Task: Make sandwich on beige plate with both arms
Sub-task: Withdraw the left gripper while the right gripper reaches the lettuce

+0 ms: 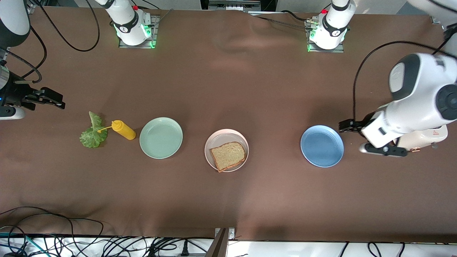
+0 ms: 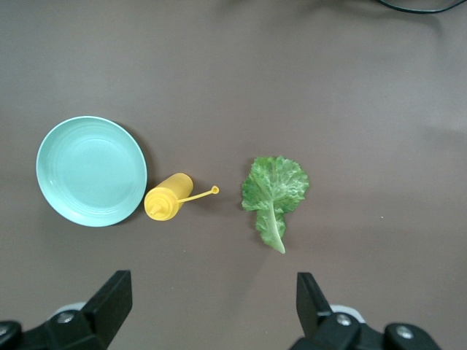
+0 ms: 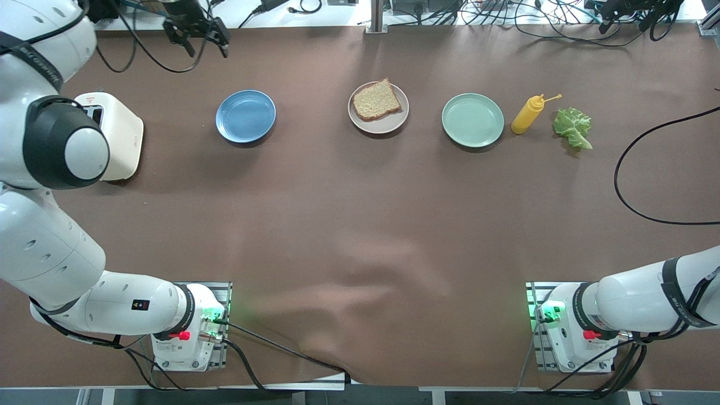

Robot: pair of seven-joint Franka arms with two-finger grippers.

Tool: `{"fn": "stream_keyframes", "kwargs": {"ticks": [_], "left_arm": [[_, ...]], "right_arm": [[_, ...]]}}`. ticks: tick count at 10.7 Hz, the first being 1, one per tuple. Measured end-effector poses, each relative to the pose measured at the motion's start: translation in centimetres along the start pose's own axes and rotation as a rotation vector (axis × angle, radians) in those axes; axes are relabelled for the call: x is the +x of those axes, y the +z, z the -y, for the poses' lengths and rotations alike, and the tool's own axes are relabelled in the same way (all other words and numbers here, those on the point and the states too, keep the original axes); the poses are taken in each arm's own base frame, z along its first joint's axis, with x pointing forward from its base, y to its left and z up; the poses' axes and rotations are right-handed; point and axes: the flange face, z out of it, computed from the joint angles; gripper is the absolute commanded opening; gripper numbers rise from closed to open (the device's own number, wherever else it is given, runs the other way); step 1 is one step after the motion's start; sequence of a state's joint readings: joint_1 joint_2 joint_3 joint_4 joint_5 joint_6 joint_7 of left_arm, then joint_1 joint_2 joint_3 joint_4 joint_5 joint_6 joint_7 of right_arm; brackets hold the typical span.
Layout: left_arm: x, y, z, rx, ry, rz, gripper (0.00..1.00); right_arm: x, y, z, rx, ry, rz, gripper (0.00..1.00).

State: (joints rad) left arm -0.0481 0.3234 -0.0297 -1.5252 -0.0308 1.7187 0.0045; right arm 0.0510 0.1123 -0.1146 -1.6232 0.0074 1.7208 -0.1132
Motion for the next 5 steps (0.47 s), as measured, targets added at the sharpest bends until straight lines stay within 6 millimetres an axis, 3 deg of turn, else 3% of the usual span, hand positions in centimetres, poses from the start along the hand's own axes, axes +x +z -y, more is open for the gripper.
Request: {"fn": "stream_keyframes", "kwargs": {"ticks": [2, 5], "left_arm": [[-1.3, -2.5, 3.3, 0.015, -0.047, -0.015, 1.0], [-2.1, -2.7, 5.0, 0.031, -0.069, 0.005, 1.0]], "right_arm": [[-0.1, 0.6, -1.5, -0.002, 0.019, 0.012, 1.0], [-0.3, 3.6, -4.4, -0.001, 0.067, 0.062, 1.0]]}}
